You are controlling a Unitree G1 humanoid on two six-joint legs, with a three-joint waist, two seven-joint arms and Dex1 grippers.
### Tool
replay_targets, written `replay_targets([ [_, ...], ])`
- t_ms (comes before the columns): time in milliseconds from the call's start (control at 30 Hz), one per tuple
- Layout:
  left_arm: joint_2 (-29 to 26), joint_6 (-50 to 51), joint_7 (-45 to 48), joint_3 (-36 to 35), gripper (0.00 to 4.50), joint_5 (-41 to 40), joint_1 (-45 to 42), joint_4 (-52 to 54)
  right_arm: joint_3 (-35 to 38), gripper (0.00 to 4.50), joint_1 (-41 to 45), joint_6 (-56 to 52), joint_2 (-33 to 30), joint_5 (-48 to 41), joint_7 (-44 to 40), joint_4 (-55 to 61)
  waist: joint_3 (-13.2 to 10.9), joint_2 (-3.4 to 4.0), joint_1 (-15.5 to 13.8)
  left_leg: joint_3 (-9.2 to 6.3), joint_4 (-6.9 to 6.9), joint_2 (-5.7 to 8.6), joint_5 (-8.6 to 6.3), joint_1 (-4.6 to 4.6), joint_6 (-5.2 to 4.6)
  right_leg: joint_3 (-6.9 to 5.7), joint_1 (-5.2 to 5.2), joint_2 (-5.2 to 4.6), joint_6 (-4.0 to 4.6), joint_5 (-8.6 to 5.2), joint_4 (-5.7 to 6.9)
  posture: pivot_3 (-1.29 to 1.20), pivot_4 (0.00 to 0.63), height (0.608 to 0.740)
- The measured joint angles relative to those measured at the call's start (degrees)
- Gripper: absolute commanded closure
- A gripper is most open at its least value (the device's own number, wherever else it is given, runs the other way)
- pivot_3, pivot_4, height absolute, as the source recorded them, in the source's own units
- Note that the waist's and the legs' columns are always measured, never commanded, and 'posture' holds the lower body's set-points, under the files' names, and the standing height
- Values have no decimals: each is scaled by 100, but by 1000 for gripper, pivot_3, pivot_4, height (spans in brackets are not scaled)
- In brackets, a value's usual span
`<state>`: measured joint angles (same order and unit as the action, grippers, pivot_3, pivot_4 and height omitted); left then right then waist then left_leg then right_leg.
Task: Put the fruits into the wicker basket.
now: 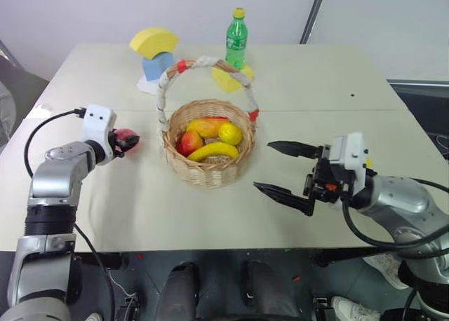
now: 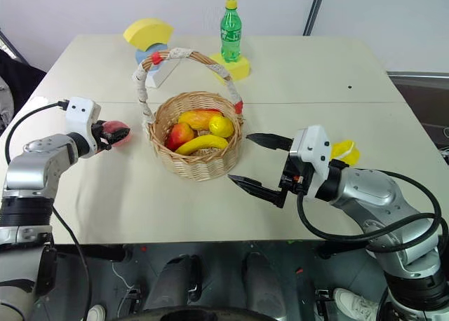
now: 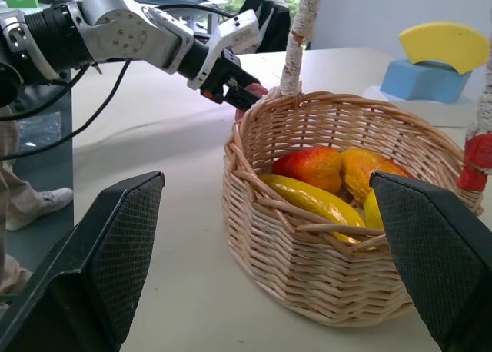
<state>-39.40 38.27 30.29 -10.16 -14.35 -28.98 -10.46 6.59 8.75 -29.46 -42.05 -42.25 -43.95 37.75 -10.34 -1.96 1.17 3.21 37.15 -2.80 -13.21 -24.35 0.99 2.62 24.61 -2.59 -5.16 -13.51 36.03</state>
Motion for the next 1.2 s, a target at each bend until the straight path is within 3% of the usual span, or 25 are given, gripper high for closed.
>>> replay_targets([
  [133,-179,-282,815,-730,1645,-749,510,767,77,0,42,8,-5,47,-44,-148,-2,-3,-33,-2,-3,-6,0,-2,0,-4,4,-1,1,-1,3,0,150,740],
  [233,-211,407,1459,-1171,1645,-2176,751,2118,108,0,89,71,-55,132,-176,-407,-2,-8,-82,-6,2,-4,0,-5,1,-7,-4,-18,4,-2,0,0,150,740],
  [400,-91,1035,1456,-651,1645,-3262,406,3674,138,0,115,141,-68,261,-257,-672,-2,-7,-59,-1,14,13,0,0,0,-1,-16,-20,3,-2,-4,0,150,740],
  [567,253,1052,805,487,1645,-2709,-327,3711,199,0,36,178,-60,351,-201,-695,-1,-7,-21,-11,12,11,1,5,-1,4,-14,6,-4,-2,1,0,150,740],
  [700,399,846,709,1128,42,-2182,-449,3388,422,0,-178,174,-106,544,-7,-712,-1,-6,-34,-22,7,9,1,5,-1,3,-11,16,-6,-5,4,0,150,740],
  [1000,542,391,966,1302,42,-1895,-433,3116,1439,0,-758,-197,-100,1223,1143,-1406,-1,-6,-48,-20,10,10,1,1,-1,4,-10,11,-5,-6,3,0,150,740],
  [1200,766,349,1282,1179,42,-2270,-224,3384,1868,0,-714,-837,434,1430,2294,-1798,1,-3,-25,-21,8,8,1,4,-1,5,-11,14,-5,-5,6,0,150,740],
])
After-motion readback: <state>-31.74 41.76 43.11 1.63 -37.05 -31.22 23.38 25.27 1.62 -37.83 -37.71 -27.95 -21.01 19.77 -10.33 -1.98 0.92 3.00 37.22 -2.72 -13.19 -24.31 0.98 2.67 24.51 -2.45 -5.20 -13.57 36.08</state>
